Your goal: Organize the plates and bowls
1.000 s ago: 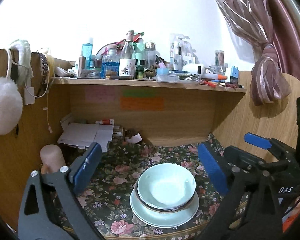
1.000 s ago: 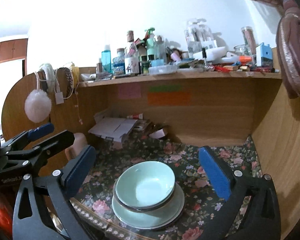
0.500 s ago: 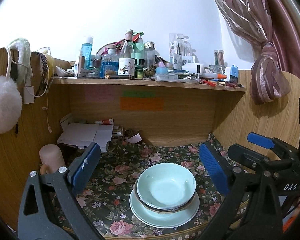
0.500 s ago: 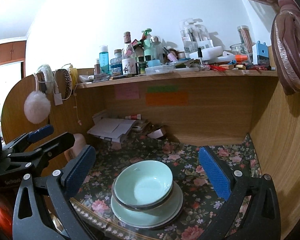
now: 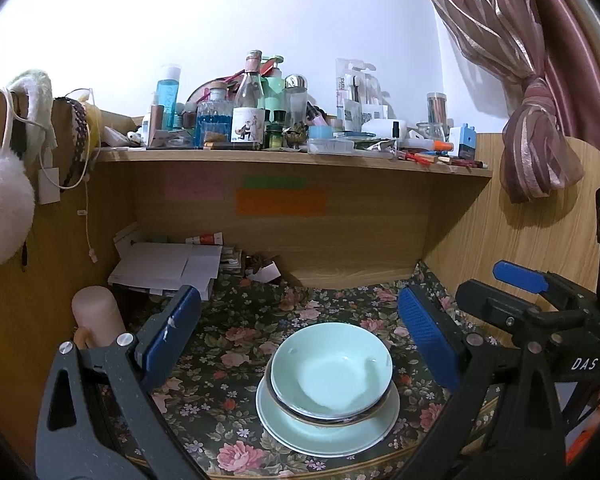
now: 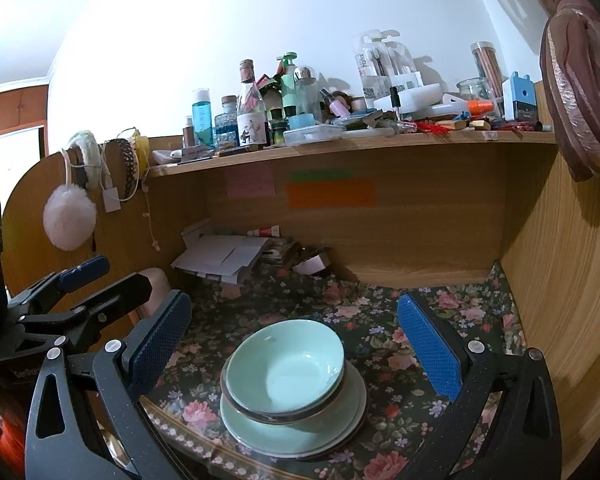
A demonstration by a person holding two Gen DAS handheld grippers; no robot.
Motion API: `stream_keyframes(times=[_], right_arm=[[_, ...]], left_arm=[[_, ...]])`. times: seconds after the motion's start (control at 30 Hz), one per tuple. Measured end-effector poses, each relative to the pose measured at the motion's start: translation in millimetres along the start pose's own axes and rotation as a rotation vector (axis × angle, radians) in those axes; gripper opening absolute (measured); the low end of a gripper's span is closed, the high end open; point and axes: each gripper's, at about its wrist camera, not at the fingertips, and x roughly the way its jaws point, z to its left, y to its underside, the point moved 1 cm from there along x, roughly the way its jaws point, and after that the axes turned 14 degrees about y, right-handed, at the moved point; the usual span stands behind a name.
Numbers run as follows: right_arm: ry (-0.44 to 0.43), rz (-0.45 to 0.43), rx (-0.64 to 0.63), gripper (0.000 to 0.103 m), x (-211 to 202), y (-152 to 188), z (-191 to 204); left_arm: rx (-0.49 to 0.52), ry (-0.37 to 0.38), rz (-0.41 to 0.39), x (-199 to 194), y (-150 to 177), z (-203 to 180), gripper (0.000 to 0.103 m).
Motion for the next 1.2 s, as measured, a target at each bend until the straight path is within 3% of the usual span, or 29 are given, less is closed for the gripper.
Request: stream_keyframes(times=[1.2], right_arm=[[-0.005,0.004,0.003,0.103,7,0,-1]], left_arm=[[-0.025,0.015,0.005,10,1,0,0.101]])
